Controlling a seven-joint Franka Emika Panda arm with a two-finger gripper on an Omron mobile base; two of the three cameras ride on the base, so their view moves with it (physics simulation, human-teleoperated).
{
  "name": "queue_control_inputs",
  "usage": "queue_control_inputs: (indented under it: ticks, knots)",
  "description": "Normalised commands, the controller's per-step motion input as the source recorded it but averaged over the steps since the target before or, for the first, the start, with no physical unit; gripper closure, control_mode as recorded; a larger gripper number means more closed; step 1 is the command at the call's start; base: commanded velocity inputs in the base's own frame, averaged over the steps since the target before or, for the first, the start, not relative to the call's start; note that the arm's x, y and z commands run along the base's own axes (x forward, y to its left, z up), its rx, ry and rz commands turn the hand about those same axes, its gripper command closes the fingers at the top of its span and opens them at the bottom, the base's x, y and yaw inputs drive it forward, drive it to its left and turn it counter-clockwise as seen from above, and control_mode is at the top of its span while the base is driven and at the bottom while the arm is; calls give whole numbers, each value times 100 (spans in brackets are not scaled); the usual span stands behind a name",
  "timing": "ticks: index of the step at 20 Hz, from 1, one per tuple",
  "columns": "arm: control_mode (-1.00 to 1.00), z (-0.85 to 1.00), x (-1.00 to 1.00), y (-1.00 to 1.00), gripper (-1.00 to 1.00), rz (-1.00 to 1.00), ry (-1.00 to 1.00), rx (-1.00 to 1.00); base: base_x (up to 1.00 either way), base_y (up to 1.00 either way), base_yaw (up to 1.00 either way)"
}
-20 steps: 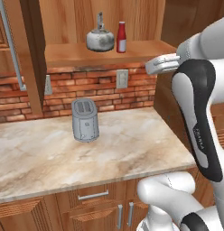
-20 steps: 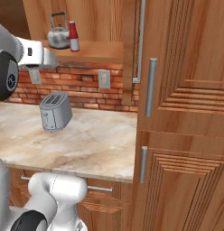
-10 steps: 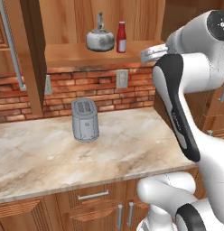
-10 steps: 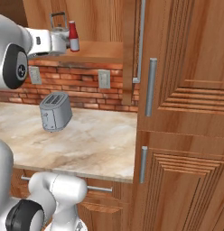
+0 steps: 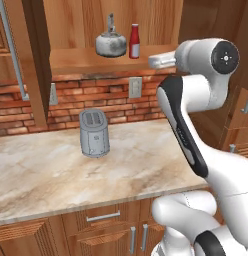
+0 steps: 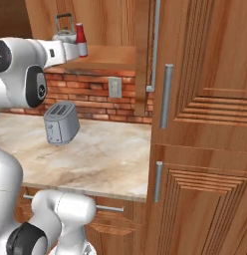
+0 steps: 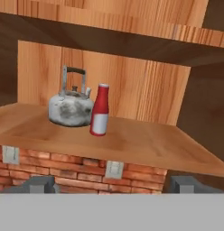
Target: The dining table condiment station is running low on ketchup. Refill the condiment station by opening the cabinet and taking the ketchup from the cabinet and placing it on the dining table.
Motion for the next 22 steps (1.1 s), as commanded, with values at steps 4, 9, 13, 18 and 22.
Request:
queue_control_inputs:
  ticks: [4,9,13,18,22]
  knots:
    - [-100,11,0,16,-100,0,-19,0,0,0,0]
    - [-100,11,0,18,-100,0,-2,0,0,0,0]
    - [-100,8,0,4,-100,0,0,1,0,0,0]
    - [-100,3,0,0,-100,0,0,2,0,0,0]
    - [-100,0,1,3,-100,-1,0,0,0,0,0]
